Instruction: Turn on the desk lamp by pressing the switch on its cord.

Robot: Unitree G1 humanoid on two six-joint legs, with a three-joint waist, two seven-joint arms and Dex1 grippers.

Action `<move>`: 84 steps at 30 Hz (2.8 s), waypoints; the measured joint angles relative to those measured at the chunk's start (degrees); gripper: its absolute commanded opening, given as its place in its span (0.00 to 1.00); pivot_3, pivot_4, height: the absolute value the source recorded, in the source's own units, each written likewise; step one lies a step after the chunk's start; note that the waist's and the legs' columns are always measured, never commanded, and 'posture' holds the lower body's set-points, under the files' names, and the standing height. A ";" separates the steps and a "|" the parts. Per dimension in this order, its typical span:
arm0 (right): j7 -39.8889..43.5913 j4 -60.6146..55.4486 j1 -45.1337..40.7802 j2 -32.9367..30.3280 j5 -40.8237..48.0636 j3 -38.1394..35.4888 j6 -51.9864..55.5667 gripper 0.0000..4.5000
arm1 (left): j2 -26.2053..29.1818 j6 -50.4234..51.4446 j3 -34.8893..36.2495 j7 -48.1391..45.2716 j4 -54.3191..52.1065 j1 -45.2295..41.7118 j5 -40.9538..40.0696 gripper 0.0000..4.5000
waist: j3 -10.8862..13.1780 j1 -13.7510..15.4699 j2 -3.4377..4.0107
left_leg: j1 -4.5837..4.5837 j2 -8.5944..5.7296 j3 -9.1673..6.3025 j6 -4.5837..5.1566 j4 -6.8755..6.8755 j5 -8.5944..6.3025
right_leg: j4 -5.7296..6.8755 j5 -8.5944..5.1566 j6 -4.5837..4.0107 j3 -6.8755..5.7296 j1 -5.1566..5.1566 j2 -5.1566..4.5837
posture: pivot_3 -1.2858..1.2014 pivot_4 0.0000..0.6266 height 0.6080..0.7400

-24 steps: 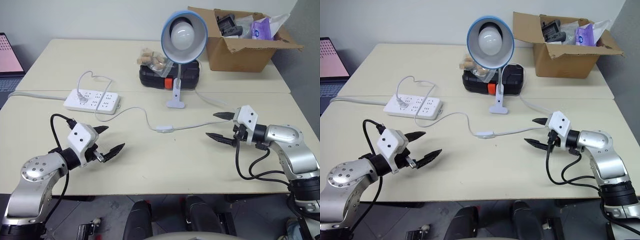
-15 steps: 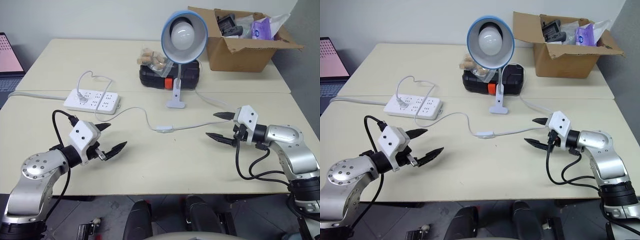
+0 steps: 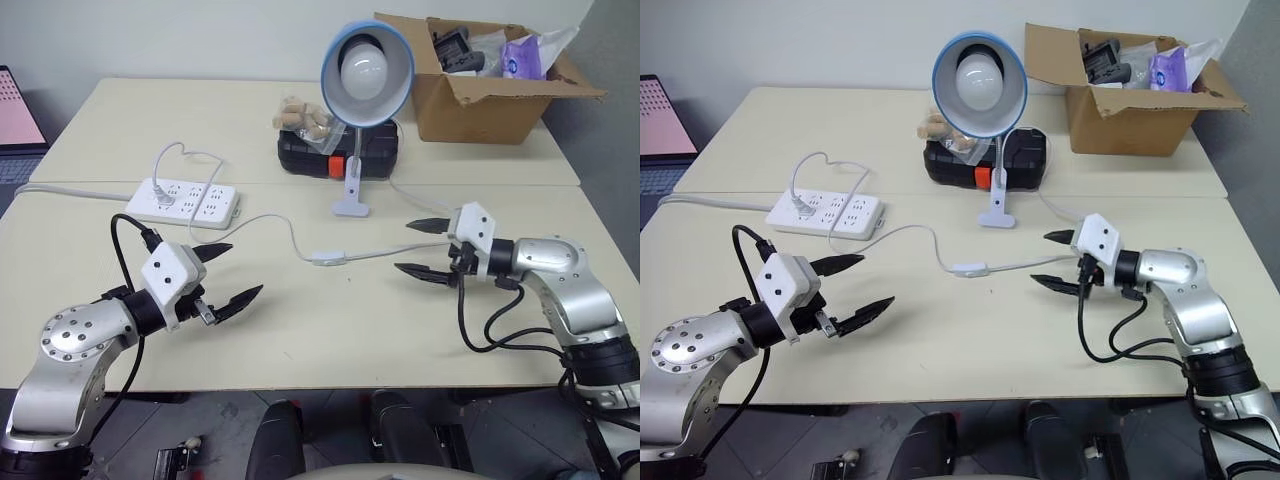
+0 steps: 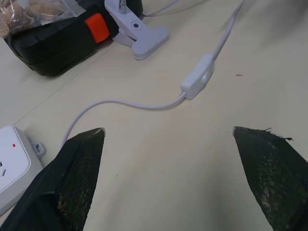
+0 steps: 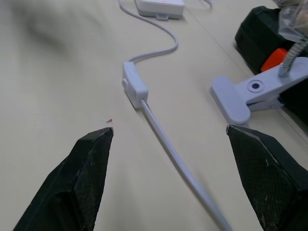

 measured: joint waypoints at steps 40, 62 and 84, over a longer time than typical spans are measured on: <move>8.14 39.23 -22.28 17.94 -11.95 13.36 -9.11 0.08 | 0.89 1.43 -3.85 0.92 -0.79 -2.55 2.36 1.00 | 0.02 0.00 0.03 | -0.04 0.02 -0.07 0.00 -0.03 0.00 | 0.04 -0.02 -0.06 -0.08 -0.04 0.01 | 0.52 0.24 1.00; 19.10 6.12 -16.96 6.83 -4.20 12.01 13.58 0.08 | 0.56 6.81 -14.76 -10.58 6.42 -17.93 -3.60 1.00 | 0.06 -0.02 0.09 | -0.07 0.00 -0.15 0.00 -0.01 0.00 | 0.04 -0.03 -0.05 -0.13 -0.03 0.04 | 0.52 0.24 1.00; 17.61 2.77 -16.87 7.10 -3.38 12.10 16.13 0.08 | -5.75 8.24 -21.15 -11.56 9.67 -24.42 -3.76 1.00 | 0.06 0.01 0.09 | -0.09 -0.02 -0.15 0.00 0.00 0.00 | 0.02 -0.02 -0.04 -0.13 -0.03 0.04 | 0.52 0.24 1.00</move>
